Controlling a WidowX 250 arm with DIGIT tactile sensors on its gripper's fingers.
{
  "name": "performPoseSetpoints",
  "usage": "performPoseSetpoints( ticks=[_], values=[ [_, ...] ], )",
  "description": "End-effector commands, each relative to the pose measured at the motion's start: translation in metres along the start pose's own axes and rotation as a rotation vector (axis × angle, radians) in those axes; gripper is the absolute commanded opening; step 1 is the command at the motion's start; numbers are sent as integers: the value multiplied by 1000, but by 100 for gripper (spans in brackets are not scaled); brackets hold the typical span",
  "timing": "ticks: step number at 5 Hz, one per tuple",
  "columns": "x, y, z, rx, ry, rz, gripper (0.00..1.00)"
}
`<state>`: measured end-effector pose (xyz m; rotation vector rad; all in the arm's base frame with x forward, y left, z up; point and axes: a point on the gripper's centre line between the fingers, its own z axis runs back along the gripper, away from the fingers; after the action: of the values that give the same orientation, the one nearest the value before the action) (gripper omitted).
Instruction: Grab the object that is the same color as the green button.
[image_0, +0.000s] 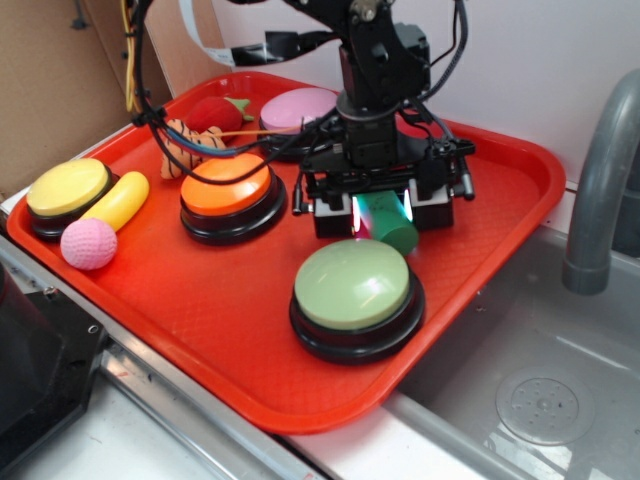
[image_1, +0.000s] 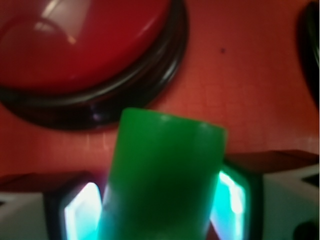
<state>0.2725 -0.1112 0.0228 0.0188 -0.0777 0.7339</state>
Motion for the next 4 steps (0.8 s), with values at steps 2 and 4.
performPoseSetpoints(
  ticks=[2, 4],
  values=[
    [44, 6, 113, -86, -87, -349, 0],
    [56, 66, 139, -60, -94, -498, 0]
  ],
)
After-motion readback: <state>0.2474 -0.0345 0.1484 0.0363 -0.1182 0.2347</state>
